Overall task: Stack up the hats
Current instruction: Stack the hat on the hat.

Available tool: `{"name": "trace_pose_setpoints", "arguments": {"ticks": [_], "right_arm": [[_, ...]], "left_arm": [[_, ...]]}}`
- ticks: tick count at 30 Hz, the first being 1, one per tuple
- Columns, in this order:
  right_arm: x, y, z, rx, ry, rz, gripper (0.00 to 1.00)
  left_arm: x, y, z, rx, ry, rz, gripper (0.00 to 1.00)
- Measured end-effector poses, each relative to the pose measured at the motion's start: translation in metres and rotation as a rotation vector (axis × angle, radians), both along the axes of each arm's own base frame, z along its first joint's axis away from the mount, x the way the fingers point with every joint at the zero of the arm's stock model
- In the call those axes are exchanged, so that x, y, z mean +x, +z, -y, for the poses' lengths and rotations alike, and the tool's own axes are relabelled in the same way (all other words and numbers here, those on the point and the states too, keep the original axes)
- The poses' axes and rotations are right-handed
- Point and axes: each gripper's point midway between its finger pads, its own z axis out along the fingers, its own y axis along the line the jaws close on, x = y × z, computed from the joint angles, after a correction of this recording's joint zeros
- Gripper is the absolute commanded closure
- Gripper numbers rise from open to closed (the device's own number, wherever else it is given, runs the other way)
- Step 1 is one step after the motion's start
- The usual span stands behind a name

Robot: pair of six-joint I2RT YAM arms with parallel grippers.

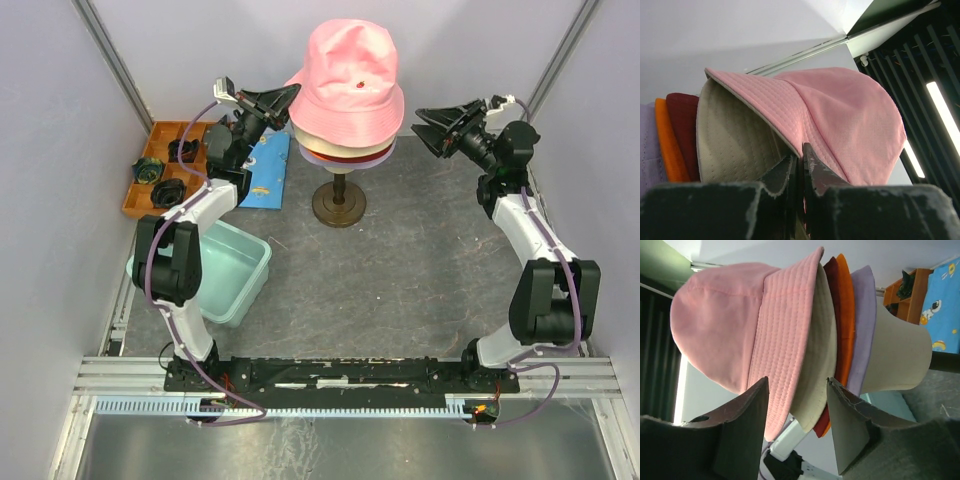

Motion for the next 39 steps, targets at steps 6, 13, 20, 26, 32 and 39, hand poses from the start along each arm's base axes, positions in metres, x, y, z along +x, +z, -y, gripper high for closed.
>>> {"name": "trace_pose_setpoints", "arguments": {"ticks": [6, 13, 20, 26, 32, 39], "right_arm": [[0.005, 0.008, 0.009, 0.086, 0.006, -0.007, 0.45], [0.008, 0.013, 0.005, 0.114, 0.03, 0.001, 0.45], [0.014, 0.0, -0.009, 0.115, 0.057, -0.034, 0.45], [0.017, 0.006, -0.026, 0.113, 0.087, -0.023, 0.45], [0.016, 0.019, -0.036, 0.105, 0.102, 0.013, 0.66], [0.019, 0.015, -0.037, 0.102, 0.096, 0.001, 1.0]], "left_arm": [[0.0, 0.0, 0.001, -0.004, -0.013, -0.005, 0.89], [-0.001, 0.0, 0.001, -0.003, -0.016, -0.004, 0.9], [-0.001, 0.0, 0.001, -0.004, -0.017, -0.003, 0.91], [0.001, 0.0, 0.001, -0.007, -0.017, 0.006, 0.92], [0.001, 0.0, 0.001, -0.008, -0.017, 0.011, 0.94], [0.0, -0.004, -0.002, -0.018, -0.012, 0.014, 0.97]]}}
